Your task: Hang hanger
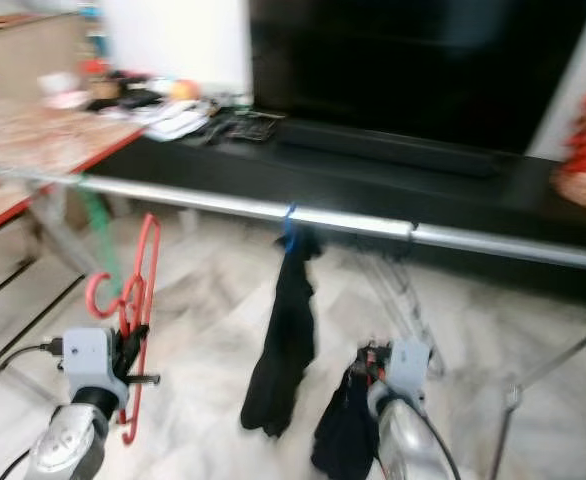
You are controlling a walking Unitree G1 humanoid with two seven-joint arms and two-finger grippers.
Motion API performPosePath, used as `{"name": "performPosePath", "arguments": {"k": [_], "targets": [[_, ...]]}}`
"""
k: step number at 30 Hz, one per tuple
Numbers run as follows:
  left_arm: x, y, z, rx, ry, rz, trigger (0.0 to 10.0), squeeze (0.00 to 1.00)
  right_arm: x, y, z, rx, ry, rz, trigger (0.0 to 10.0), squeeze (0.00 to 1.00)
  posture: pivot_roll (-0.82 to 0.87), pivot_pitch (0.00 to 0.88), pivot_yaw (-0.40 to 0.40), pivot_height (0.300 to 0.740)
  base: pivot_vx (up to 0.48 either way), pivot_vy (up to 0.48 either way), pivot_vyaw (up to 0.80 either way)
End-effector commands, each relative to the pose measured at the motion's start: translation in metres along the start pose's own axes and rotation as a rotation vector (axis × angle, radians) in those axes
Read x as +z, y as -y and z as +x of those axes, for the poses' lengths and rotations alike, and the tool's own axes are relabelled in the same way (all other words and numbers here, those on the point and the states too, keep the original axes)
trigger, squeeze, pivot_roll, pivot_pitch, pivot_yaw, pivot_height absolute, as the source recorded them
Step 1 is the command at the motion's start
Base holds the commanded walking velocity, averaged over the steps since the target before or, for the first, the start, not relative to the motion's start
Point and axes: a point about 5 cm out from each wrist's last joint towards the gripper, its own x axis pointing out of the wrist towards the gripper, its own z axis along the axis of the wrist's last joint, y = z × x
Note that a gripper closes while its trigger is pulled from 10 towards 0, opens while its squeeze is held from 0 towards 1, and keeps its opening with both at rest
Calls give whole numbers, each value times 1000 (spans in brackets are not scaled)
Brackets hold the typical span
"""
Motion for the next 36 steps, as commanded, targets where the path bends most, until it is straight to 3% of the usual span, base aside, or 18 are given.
{"name": "performPosePath", "arguments": {"k": [1,10,36], "targets": [[12,4,7,-20,45,11,10000,0,9,-1,2,1,34,-3,10000,0,55,22,-13,740,0,0,0],[12,4,7,-13,35,-21,10000,0,9,-1,2,2,32,-10,10000,0,58,23,-15,740,0,45,0],[11,7,7,-31,19,-30,10000,0,9,-1,3,-7,27,-6,10000,0,55,33,-15,740,0,480,0]]}}
